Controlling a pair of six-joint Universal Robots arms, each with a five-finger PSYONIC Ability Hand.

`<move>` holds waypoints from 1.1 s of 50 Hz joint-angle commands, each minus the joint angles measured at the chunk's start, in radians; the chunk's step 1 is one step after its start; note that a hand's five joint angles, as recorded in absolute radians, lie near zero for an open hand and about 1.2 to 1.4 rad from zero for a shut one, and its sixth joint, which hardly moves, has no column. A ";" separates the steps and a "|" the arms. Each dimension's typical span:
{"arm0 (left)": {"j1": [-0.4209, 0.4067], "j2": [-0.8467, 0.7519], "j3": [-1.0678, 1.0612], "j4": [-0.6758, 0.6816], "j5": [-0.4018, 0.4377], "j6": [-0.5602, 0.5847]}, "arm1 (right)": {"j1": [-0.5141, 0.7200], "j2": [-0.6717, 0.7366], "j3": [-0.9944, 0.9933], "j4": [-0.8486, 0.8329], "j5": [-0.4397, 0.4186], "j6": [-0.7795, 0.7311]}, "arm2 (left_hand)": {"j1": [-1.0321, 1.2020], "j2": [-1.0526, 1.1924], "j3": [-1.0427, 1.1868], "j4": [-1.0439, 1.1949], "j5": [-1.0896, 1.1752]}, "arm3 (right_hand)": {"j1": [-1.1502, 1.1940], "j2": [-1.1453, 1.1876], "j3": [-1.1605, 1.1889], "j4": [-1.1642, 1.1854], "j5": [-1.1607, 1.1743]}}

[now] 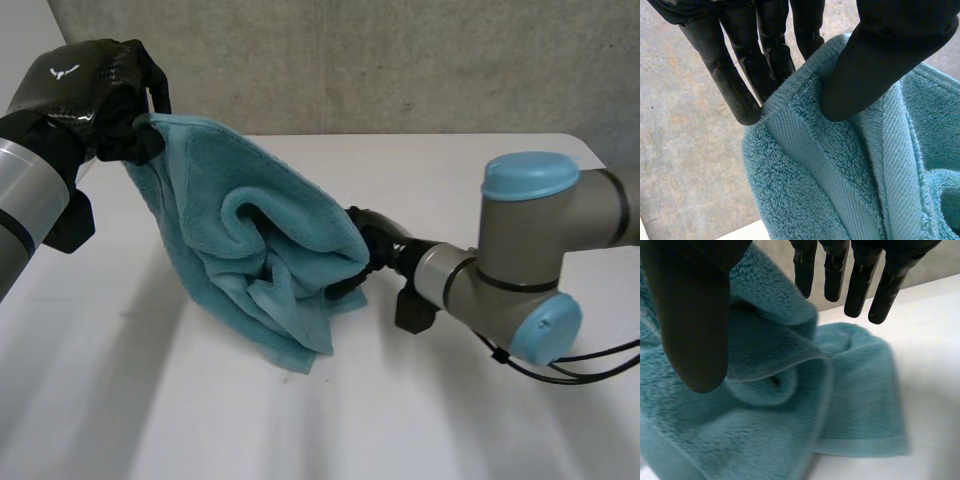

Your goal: Fold the laundry

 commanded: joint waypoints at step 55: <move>0.120 -0.344 -0.027 0.167 -0.006 0.232 | -0.066 -0.237 0.063 0.054 0.362 -0.789 | 0.251 0.198 0.206 0.201 0.255 | -0.055 -0.104 -0.094 -0.082 -0.083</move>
